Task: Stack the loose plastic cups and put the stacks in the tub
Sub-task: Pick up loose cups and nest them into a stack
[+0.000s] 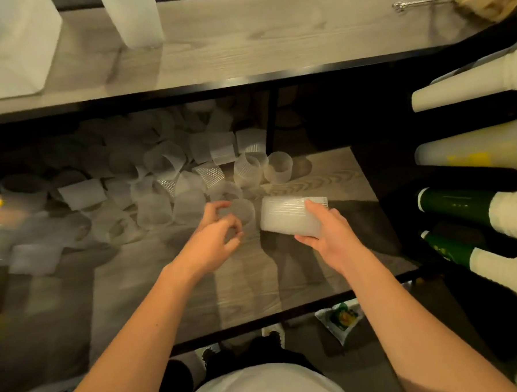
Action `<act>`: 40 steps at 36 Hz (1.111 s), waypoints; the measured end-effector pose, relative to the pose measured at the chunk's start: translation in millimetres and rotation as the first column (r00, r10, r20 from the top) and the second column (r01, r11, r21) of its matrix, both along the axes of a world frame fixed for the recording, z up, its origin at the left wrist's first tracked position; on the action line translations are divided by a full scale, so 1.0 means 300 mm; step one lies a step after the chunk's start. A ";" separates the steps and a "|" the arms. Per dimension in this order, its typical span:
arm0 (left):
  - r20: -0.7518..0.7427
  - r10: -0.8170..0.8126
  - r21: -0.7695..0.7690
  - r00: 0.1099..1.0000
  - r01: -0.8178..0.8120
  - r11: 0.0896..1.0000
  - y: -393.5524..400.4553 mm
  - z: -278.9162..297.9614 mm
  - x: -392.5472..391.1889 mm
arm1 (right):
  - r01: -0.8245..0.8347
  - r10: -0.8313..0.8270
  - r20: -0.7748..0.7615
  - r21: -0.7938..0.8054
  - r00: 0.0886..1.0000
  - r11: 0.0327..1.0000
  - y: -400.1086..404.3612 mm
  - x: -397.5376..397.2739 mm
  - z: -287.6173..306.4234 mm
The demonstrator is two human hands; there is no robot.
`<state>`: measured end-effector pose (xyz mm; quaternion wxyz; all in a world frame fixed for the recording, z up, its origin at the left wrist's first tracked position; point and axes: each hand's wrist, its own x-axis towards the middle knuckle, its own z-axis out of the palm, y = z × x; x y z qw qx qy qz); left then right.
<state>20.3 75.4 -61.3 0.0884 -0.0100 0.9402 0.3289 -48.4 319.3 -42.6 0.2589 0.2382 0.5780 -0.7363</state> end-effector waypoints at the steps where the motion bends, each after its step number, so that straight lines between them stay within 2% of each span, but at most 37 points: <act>1: -0.001 -0.024 -0.081 1.000 0.024 0.996 -0.018 0.013 0.007 | 0.008 -0.008 -0.002 -0.015 1.000 1.000 -0.008 -0.005 0.000; 4: 0.018 -0.110 -0.270 0.994 0.111 0.956 -0.039 0.067 0.019 | 0.006 -0.004 0.017 -0.096 1.000 0.995 -0.042 -0.010 0.001; 7: 0.000 -0.144 -0.333 0.990 0.136 0.933 -0.046 0.114 0.022 | -0.062 0.063 0.011 -0.106 0.998 0.992 -0.078 -0.003 0.005; 12: 0.078 -0.151 -0.359 0.985 0.169 0.918 -0.078 0.139 0.021 | -0.077 0.076 -0.006 -0.088 0.997 0.993 -0.088 0.008 0.002; 16: 0.121 -0.136 -0.323 0.983 0.169 0.931 -0.090 0.137 0.019 | -0.057 0.055 -0.017 -0.140 0.998 0.988 -0.096 0.019 0.000; 18: 0.106 -0.094 -0.177 0.990 0.112 0.978 -0.091 0.140 0.009 | -0.098 0.095 -0.032 -0.123 0.995 0.988 -0.106 0.021 0.005; 20: 0.122 -0.011 0.081 0.992 0.001 0.997 -0.091 0.146 -0.001 | -0.157 0.155 -0.032 -0.069 0.987 0.985 -0.110 0.021 0.006; 21: 0.141 0.034 0.202 0.989 -0.063 0.977 -0.092 0.141 -0.007 | -0.172 0.171 -0.023 -0.065 0.985 0.983 -0.110 0.020 0.006; 23: 0.165 0.130 0.440 0.978 -0.190 0.878 -0.091 0.125 -0.016 | -0.170 0.172 0.008 -0.105 0.985 0.980 -0.106 0.015 0.006; 25: 0.202 0.204 0.640 0.958 -0.287 0.713 -0.079 0.090 -0.022 | -0.181 0.187 0.035 -0.139 0.982 0.974 -0.104 0.012 0.009; 26: 0.220 0.222 0.681 0.950 -0.313 0.662 -0.065 0.072 -0.024 | -0.197 0.205 0.041 -0.146 0.978 0.969 -0.106 0.013 0.009; 27: 0.230 0.220 0.686 0.948 -0.318 0.654 -0.046 0.055 -0.025 | -0.209 0.218 0.043 -0.149 0.975 0.966 -0.111 0.014 0.007; 30: 0.278 0.094 0.640 0.956 -0.258 0.723 0.021 0.026 -0.025 | -0.180 0.189 0.053 -0.141 0.981 0.973 -0.134 0.020 -0.007; 32: 0.303 0.048 0.676 0.952 -0.250 0.694 0.048 0.013 -0.034 | -0.128 0.135 0.067 -0.103 0.989 0.986 -0.141 0.020 -0.014; 34: 0.305 0.226 0.690 0.925 -0.378 0.618 0.043 -0.020 -0.066 | -0.055 0.060 0.085 -0.066 0.995 0.996 -0.134 0.017 -0.019; 35: 0.277 0.366 0.620 0.889 -0.456 0.638 0.035 -0.037 -0.088 | -0.020 0.025 0.088 -0.056 0.996 0.998 -0.128 0.015 -0.021; 36: 0.210 0.477 0.440 0.854 -0.518 0.734 0.021 -0.063 -0.109 | 0.011 -0.007 0.086 -0.047 0.996 0.999 -0.121 0.013 -0.021; 37: 0.097 0.516 0.126 0.851 -0.525 0.842 0.009 -0.082 -0.123 | 0.038 -0.034 0.085 -0.042 0.996 0.998 -0.115 0.012 -0.019; 38: -0.010 0.471 -0.202 0.882 -0.464 0.863 0.001 -0.093 -0.131 | 0.060 -0.056 0.087 -0.039 0.995 0.997 -0.110 0.012 -0.017; 39: -0.048 0.375 -0.447 0.926 -0.355 0.821 -0.009 -0.108 -0.138 | 0.078 -0.074 0.090 -0.037 0.993 0.996 -0.107 0.014 -0.014; 40: -0.045 0.283 -0.580 0.958 -0.256 0.774 -0.016 -0.113 -0.143 | 0.091 -0.087 0.092 -0.034 0.992 0.995 -0.104 0.017 -0.011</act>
